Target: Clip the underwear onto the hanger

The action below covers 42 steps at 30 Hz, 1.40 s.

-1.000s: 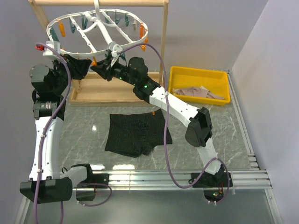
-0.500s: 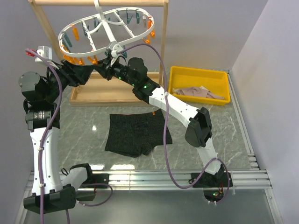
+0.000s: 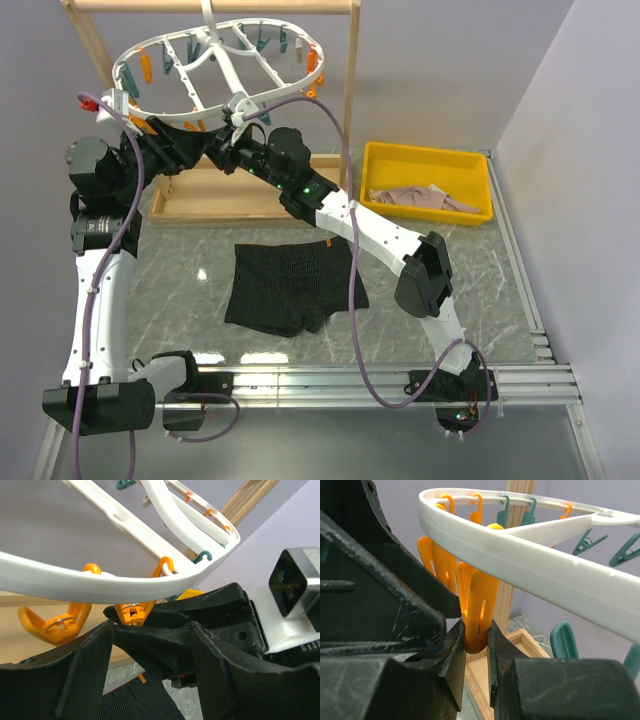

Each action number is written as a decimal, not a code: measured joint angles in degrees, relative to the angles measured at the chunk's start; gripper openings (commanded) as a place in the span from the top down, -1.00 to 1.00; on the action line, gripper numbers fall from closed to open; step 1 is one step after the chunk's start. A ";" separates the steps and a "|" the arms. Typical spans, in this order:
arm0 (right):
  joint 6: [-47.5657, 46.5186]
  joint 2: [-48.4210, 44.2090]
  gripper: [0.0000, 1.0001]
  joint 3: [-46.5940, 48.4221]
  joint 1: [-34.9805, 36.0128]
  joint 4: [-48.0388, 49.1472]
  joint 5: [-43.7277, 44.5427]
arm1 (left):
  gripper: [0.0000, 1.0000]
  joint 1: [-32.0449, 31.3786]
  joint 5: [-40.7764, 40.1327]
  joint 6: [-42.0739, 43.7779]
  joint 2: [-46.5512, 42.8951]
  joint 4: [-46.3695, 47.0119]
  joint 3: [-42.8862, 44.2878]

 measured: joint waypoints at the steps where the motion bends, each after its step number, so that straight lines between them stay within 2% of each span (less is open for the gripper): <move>1: -0.04 0.00 1.00 0.00 0.02 -0.09 0.17 | -0.32 -0.17 -0.42 -0.13 0.04 0.17 0.00; 14: -0.63 -0.02 1.00 -0.02 0.26 -0.11 0.87 | -0.29 -0.55 -7.89 -0.31 2.01 1.05 0.79; 19: -1.03 -0.02 1.00 -0.02 0.46 -0.42 1.55 | -0.27 -0.68 -8.07 -0.42 2.84 2.43 0.90; 32: -2.89 -0.04 1.00 -0.13 1.03 -0.09 3.85 | -0.04 -1.29 -8.11 -0.50 4.55 3.54 1.75; 42: -3.58 -0.22 1.00 -0.79 1.20 0.87 4.63 | -0.02 -1.33 -8.22 -0.55 4.70 4.11 1.95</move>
